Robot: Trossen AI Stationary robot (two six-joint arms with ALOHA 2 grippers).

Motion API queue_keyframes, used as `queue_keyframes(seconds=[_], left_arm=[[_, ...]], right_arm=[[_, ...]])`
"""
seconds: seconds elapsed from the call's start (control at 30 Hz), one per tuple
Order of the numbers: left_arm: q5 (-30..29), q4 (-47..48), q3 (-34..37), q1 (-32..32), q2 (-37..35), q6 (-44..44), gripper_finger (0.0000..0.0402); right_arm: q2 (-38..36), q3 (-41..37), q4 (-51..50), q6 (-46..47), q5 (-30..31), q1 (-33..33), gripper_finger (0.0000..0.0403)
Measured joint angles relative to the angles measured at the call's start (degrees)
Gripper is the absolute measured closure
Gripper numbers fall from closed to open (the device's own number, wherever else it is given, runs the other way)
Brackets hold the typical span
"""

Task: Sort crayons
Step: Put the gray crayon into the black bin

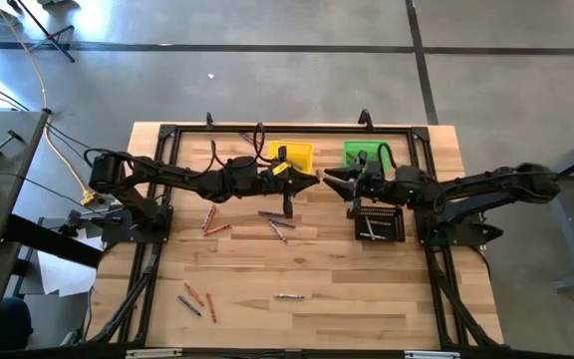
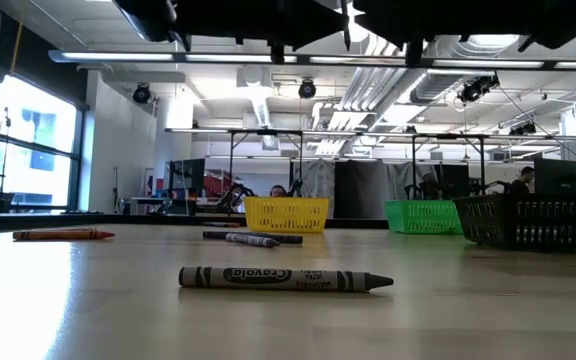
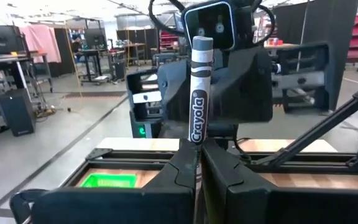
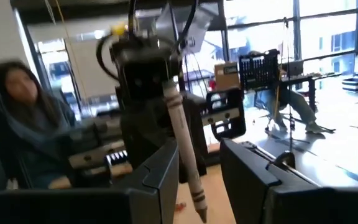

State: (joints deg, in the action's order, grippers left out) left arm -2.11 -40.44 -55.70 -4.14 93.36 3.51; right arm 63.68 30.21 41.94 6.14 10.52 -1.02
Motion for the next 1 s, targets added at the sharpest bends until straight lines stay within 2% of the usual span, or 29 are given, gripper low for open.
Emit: queue_keyframes(seconds=[0.2, 0.6, 0.7, 0.83, 1.0], left_arm=[[0.0, 0.6, 0.0, 0.0, -0.1, -0.3, 0.0401], [0.0, 1.6, 0.0, 0.0, -0.1, -0.3, 0.0401], [-0.2, 1.7, 0.0, 0.0, -0.1, -0.3, 0.0401], [-0.3, 1.6, 0.0, 0.0, -0.1, -0.5, 0.0401], [-1.0, 1.6, 0.0, 0.0, -0.1, -0.5, 0.0392]], right_arm=[[1.2, 5.5, -9.9, -3.0, 0.0, 0.0, 0.029], [4.4, 8.5, -10.4, -5.1, -0.2, -0.8, 0.0292], [4.7, 8.7, -10.5, -5.1, -0.3, -1.2, 0.0312], [4.7, 8.7, -10.4, -5.7, -0.5, -1.2, 0.0381], [4.6, 8.7, -10.3, -5.1, 0.1, -1.2, 0.039]])
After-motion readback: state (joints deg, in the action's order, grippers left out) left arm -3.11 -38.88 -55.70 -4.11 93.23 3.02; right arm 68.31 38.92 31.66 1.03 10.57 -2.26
